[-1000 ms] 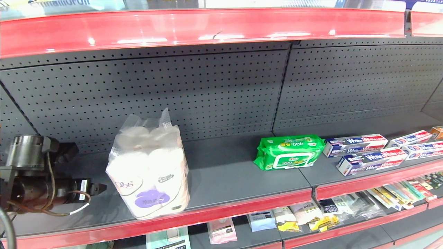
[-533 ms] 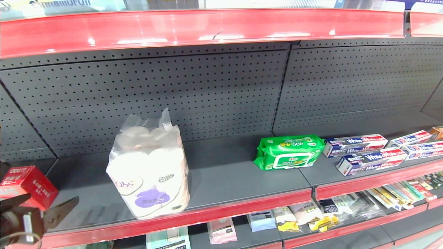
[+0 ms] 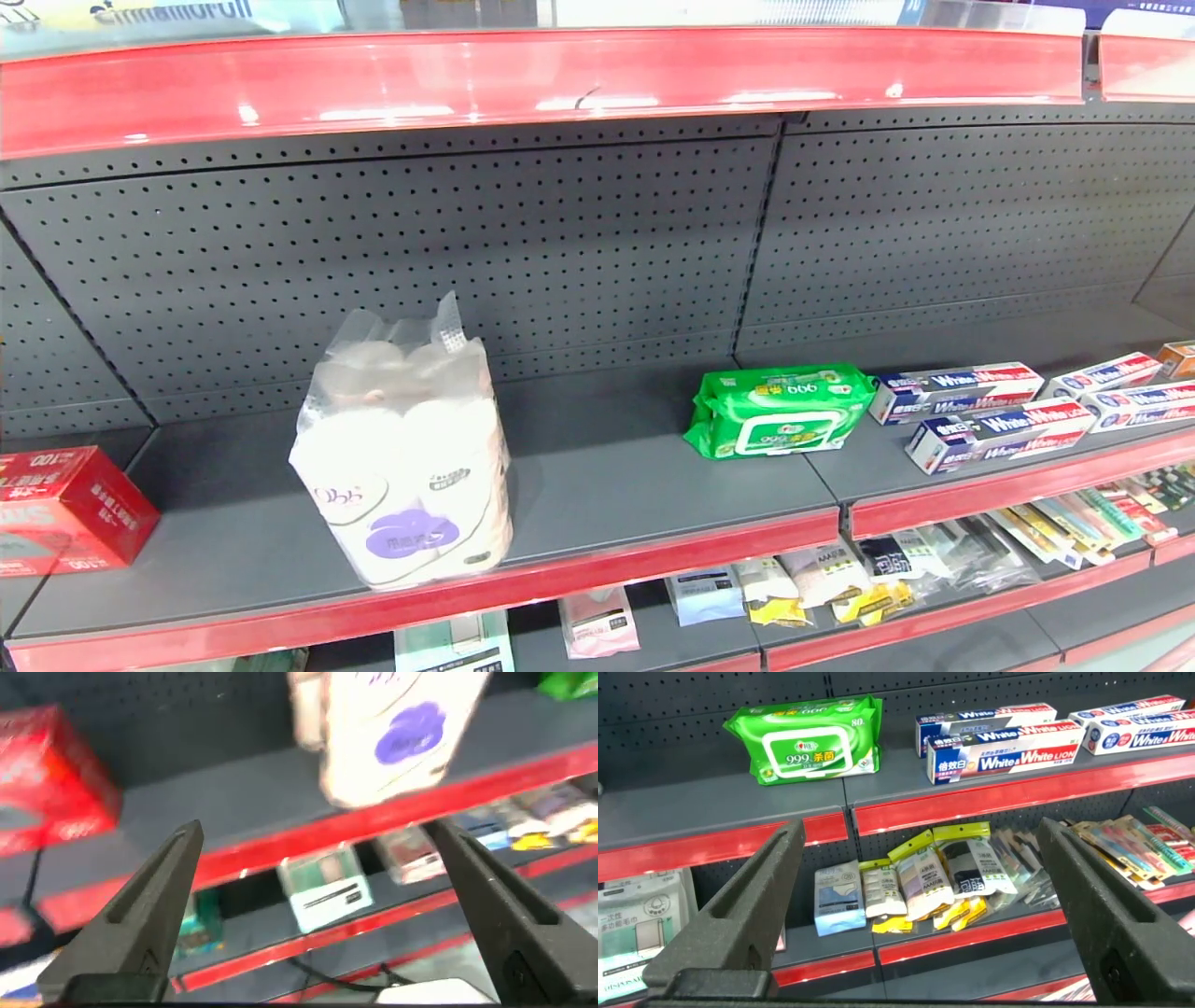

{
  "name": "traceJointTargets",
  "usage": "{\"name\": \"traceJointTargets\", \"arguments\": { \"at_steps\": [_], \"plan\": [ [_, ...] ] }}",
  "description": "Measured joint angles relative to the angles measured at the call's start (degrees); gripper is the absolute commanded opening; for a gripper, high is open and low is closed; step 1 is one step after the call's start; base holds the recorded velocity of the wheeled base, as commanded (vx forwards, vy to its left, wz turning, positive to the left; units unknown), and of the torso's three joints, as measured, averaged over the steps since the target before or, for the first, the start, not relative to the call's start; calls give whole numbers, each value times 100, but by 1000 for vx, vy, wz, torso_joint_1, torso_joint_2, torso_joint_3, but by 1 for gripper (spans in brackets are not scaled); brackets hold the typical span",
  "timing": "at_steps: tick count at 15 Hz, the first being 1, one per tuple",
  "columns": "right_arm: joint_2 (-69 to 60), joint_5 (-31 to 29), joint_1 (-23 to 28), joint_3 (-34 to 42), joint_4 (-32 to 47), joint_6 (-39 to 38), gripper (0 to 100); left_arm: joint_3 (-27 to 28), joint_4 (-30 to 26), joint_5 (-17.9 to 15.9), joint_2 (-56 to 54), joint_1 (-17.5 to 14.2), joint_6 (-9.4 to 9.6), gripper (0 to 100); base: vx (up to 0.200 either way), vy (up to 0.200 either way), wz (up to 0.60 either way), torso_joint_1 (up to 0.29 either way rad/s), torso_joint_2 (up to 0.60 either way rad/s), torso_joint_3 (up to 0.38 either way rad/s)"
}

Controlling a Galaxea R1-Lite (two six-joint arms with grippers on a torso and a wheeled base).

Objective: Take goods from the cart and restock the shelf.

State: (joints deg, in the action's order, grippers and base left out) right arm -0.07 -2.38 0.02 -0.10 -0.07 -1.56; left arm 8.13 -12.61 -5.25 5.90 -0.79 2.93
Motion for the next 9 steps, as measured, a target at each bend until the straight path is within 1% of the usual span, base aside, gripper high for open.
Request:
{"name": "traceJointTargets", "arguments": {
  "at_steps": [1,2,3,4,5,7,8,9],
  "plan": [
    [0,2,2,0,0,-2,100,-61,43,63,-213,28,-129,100,0,0,0,0,0,0],
    [0,0,-2,0,2,0,100,-89,60,272,-345,39,-191,100,0,0,0,0,0,0],
    [0,0,-2,0,0,-2,100,-106,68,599,-436,46,-297,100,0,0,0,0,0,0],
    [0,0,0,0,0,-2,100,-127,137,867,-502,52,-610,100,0,0,0,0,0,0],
    [0,0,0,0,0,-2,100,-146,207,972,-541,57,-728,100,0,0,0,0,0,0],
    [0,0,0,0,0,-2,100,-196,276,1025,-583,57,-640,100,0,0,0,0,0,0],
    [0,2,0,0,0,0,100,-276,588,1133,-590,57,-546,100,0,0,0,0,0,0],
    [0,0,0,0,0,6,100,-406,948,1330,-597,55,-308,100,0,0,0,0,0,0]
  ]
}}
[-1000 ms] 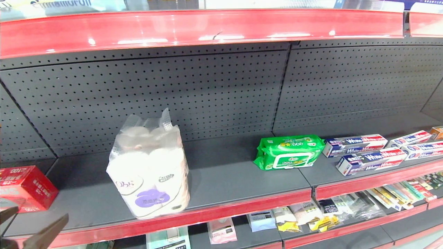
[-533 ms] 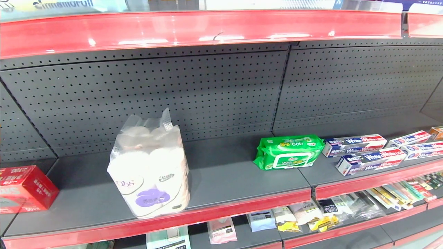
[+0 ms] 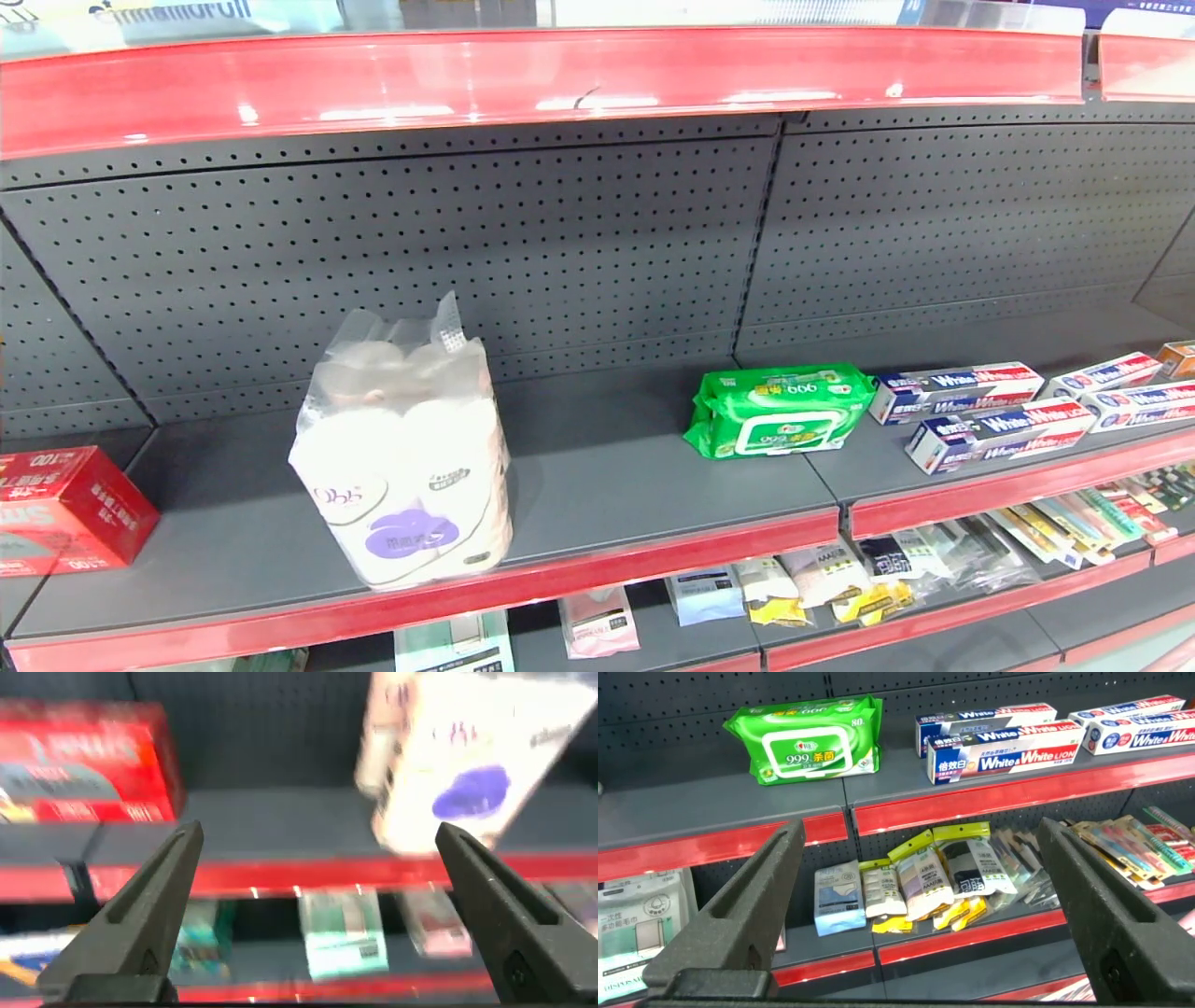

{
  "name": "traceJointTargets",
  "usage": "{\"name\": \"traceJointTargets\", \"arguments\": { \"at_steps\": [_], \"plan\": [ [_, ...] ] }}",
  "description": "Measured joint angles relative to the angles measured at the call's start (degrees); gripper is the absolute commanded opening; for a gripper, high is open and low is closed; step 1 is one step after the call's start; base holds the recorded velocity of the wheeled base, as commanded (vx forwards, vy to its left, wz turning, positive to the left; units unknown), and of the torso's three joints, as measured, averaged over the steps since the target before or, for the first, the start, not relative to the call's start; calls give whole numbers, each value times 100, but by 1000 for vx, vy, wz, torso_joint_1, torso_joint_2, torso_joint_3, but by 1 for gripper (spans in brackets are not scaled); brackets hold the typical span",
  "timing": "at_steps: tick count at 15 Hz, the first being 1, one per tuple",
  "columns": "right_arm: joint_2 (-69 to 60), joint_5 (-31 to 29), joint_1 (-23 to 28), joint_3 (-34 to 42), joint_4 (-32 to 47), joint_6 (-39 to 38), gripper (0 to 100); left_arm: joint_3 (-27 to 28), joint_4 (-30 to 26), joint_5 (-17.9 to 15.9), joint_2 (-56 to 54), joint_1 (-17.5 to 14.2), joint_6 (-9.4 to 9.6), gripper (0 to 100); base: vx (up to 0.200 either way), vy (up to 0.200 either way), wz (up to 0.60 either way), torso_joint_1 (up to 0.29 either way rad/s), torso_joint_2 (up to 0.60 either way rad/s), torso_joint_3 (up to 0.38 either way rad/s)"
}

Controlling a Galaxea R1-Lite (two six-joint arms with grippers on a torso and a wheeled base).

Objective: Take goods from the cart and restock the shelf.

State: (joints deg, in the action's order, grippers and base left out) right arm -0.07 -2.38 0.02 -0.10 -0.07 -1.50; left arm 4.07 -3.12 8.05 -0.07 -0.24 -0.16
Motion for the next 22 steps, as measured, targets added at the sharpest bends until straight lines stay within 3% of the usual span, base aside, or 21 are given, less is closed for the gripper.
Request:
{"name": "traceJointTargets", "arguments": {
  "at_steps": [1,3,4,6,9,11,14,15,16,17,22],
  "plan": [
    [0,0,0,0,5,88,100,-124,244,155,-4,0,239,100,0,0,0,0,0,0],
    [0,0,0,0,7,163,100,-267,350,205,-6,0,533,100,0,0,0,0,0,0],
    [0,0,-2,0,7,172,100,-295,352,163,-6,0,647,100,0,0,0,0,0,0],
    [0,0,-2,0,7,177,100,-313,350,57,-6,0,705,100,0,0,0,0,0,0],
    [0,0,-2,0,7,174,100,-317,334,-611,-6,0,634,100,0,0,0,0,0,0],
    [0,4,-2,0,7,177,100,-313,336,-668,-6,0,618,100,0,0,0,0,0,0],
    [0,49,-2,0,7,188,100,-339,344,-1047,-6,2,472,100,0,0,0,0,0,0],
    [0,52,-2,0,7,183,100,-372,330,-1117,-6,13,295,100,0,0,0,0,0,0],
    [0,52,-2,0,7,194,100,-391,322,-1003,-4,13,91,100,0,0,0,0,0,0],
    [0,55,-2,0,7,199,100,-397,317,-944,-4,15,34,100,0,0,0,0,0,0],
    [0,52,-2,0,7,201,100,-407,319,-937,-4,17,27,100,0,0,480,3,3,1]
  ]
}}
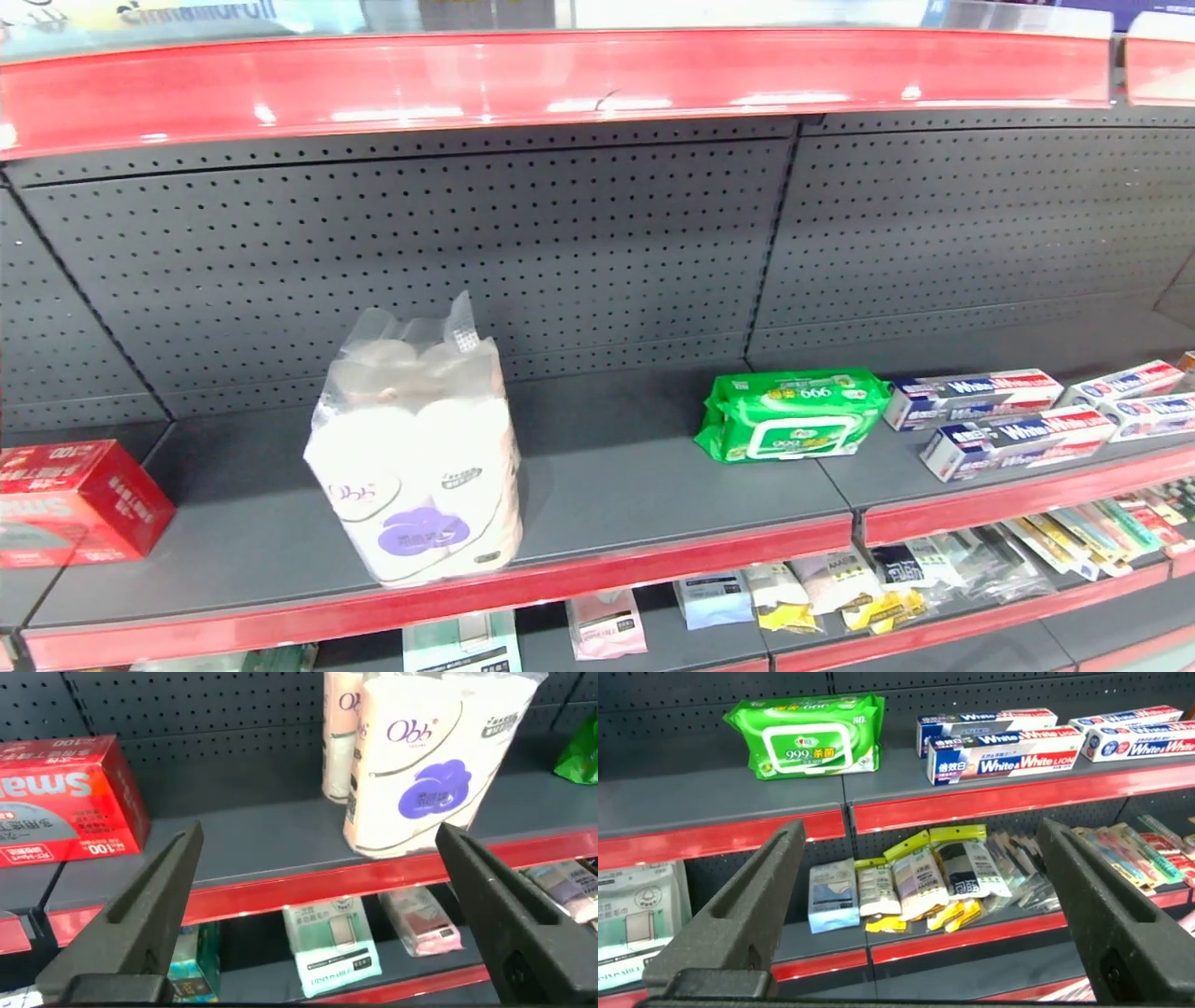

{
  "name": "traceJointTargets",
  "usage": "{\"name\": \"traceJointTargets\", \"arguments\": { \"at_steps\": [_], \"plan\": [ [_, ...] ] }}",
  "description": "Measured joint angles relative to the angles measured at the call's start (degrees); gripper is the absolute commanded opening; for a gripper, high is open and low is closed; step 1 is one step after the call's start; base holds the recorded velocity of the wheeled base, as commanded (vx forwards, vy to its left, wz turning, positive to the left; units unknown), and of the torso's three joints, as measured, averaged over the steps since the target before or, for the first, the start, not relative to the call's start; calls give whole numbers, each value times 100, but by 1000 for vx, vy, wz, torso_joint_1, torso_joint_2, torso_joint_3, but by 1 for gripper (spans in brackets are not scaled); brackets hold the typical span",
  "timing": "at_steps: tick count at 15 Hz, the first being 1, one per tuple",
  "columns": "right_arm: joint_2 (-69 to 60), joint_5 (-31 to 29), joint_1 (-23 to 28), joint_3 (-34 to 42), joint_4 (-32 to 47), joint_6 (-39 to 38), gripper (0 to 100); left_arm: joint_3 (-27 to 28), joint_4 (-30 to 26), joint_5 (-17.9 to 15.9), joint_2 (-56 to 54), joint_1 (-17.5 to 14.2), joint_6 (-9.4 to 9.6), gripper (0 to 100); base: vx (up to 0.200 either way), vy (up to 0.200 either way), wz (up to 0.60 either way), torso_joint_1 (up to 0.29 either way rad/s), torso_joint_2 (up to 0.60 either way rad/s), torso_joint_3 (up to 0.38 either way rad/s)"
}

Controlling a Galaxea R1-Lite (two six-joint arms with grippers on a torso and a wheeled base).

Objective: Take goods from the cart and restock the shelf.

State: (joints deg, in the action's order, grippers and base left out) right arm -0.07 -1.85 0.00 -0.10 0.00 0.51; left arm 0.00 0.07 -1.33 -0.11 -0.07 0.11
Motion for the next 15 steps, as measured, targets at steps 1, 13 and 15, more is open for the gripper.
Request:
{"name": "traceJointTargets", "arguments": {
  "at_steps": [1,13,15],
  "plan": [
    [0,5,0,0,2,2,100,0,-2,2,0,0,-1,100,0,0,600,17,7,-2],
    [0,0,0,0,0,-2,100,0,0,7,1,0,-1,100,0,0,200,1,2,-1],
    [0,0,0,0,0,-9,100,0,2,5,4,0,-1,100,0,0,0,0,0,0]
  ]
}}
